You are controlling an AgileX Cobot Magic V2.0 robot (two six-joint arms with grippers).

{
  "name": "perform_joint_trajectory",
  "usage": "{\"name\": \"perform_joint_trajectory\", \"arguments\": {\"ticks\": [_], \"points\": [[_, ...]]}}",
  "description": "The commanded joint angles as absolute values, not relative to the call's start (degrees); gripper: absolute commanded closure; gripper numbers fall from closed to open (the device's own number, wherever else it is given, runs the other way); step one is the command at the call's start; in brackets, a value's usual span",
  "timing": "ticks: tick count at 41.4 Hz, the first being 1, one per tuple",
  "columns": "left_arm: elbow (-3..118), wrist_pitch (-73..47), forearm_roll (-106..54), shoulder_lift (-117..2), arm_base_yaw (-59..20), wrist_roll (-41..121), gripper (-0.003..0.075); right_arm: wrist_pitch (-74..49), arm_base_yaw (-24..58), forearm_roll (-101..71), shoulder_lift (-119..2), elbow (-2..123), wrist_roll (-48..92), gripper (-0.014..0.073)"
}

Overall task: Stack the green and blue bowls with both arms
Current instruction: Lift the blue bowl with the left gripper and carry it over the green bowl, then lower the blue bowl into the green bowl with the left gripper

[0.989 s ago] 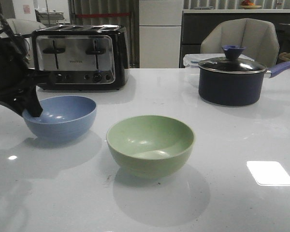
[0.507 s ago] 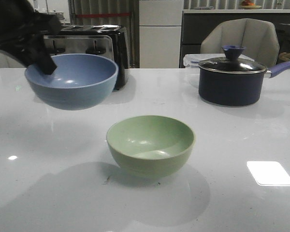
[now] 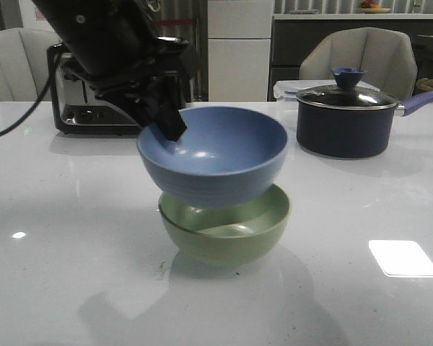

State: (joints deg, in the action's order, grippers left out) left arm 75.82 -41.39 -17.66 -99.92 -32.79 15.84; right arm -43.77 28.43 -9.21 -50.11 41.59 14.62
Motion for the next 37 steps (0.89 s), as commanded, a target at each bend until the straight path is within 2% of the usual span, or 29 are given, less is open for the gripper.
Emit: {"name": "perform_joint_trajectory", "arguments": {"ticks": [1,27,29,32,37], "points": [[79.3,-38.6,-19.2,-99.6,-34.0,15.8,0.0627,-40.7,28.3,-9.3,-49.4,43.1,15.0,0.0205],[81.1,-37.7,-15.7,-105.7,-33.9,15.8,0.0623,-40.7,28.3,-9.3,-49.4,43.1,15.0,0.0205],[81.1,-37.7,-15.7,-105.9,-33.9,15.8,0.0603,-40.7,28.3,-9.3,-49.4,43.1,15.0,0.0205],[81.1,-37.6,-15.9,-106.1,-33.9,15.8,0.0533,-40.7,28.3,-9.3,-49.4,43.1,15.0,0.0205],[81.1,-37.6,-16.5,-106.0,-33.9,15.8,0.0369,-40.7,28.3,-9.3,-49.4,43.1,15.0,0.0205]]}}
